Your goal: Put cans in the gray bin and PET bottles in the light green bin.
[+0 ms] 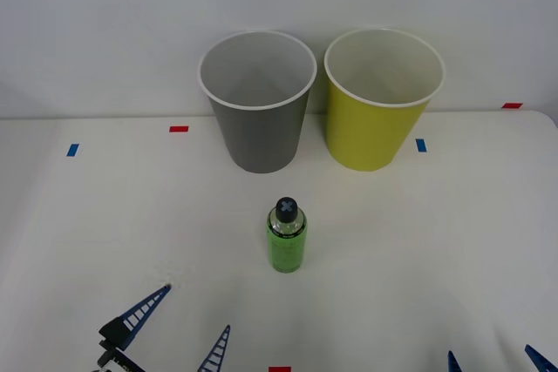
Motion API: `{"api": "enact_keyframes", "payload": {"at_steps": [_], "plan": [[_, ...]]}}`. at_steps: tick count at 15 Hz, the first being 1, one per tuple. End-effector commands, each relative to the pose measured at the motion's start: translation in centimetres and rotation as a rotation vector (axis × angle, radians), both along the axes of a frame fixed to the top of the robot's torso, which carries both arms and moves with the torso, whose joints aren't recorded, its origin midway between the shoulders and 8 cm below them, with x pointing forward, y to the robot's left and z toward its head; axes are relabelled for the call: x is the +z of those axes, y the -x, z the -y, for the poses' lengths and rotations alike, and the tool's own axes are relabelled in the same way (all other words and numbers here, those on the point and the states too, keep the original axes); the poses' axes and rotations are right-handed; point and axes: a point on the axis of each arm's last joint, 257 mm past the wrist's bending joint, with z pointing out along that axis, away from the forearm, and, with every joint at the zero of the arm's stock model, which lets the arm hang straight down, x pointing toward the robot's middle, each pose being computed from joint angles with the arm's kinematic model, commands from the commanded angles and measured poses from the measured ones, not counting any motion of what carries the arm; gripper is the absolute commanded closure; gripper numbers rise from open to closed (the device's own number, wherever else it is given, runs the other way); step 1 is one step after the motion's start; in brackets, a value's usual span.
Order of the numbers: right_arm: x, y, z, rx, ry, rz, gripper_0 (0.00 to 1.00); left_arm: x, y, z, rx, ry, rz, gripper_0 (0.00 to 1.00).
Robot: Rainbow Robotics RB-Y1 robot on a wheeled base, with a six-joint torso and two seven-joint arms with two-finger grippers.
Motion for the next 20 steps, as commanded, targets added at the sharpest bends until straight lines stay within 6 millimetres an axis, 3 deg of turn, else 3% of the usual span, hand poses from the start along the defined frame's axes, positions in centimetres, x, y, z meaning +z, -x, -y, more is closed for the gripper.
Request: {"api": "enact_keyframes", "payload": {"at_steps": [1, 6, 11, 15, 20], "plan": [[0.0, 0.0, 0.0, 0.0, 0.0, 0.0, 0.0, -0.2, -0.8, 1.2, -0.051, 0.001, 0.008, 0.0], [0.0, 0.0, 0.0, 0.0, 0.0, 0.0, 0.0, 0.4, -2.5, 4.6, -0.124, 0.042, 0.016, 0.0], [0.0, 0.0, 0.0, 0.0, 0.0, 0.0, 0.0, 1.2, -4.5, 5.9, -0.149, 0.027, 0.034, 0.0], [0.0, 0.0, 0.0, 0.0, 0.0, 0.0, 0.0, 2.2, -6.1, 8.4, -0.171, 0.064, 0.033, 0.0], [0.0, 0.0, 0.0, 0.0, 0.0, 0.0, 0.0, 2.4, -7.5, 9.9, -0.176, 0.05, 0.024, 0.0]]}}
